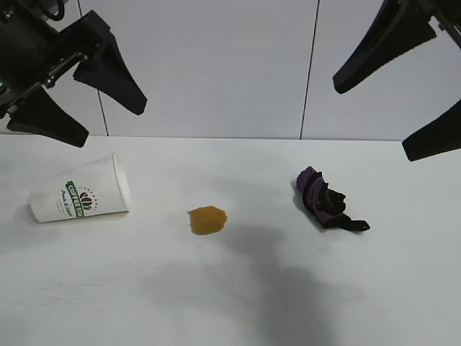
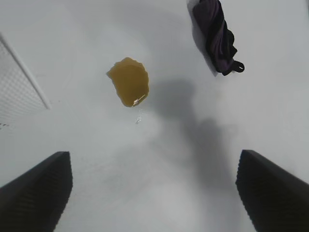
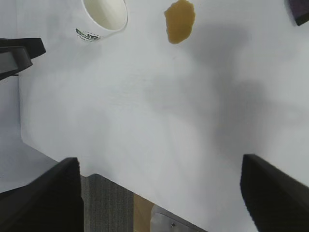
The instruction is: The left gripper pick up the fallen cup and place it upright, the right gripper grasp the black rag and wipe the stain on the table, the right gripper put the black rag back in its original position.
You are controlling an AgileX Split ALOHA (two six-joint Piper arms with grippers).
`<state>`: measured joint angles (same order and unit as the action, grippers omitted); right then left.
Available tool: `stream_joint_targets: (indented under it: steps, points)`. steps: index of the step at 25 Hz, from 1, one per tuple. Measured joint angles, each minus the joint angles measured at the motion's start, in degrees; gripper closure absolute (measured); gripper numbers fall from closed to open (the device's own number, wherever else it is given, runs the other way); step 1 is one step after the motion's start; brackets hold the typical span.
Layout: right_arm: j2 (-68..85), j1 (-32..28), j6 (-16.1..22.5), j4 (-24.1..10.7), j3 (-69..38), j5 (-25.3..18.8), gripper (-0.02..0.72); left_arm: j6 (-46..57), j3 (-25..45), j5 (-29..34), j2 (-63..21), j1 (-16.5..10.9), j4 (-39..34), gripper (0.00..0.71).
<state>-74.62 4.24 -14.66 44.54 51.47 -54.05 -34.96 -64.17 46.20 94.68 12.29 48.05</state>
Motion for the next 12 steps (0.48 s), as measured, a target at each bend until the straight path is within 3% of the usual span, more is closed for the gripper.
stream_joint_targets:
  steps: [8,12]
  points:
    - [0.0,0.0,0.0,0.0,0.0,0.0,0.081,-14.6,-8.5,10.6,0.0,0.0,-3.4,0.047]
    - [0.0,0.0,0.0,0.0,0.0,0.0,0.081,-25.6,-11.8,12.0,0.0,0.0,-6.9,0.047]
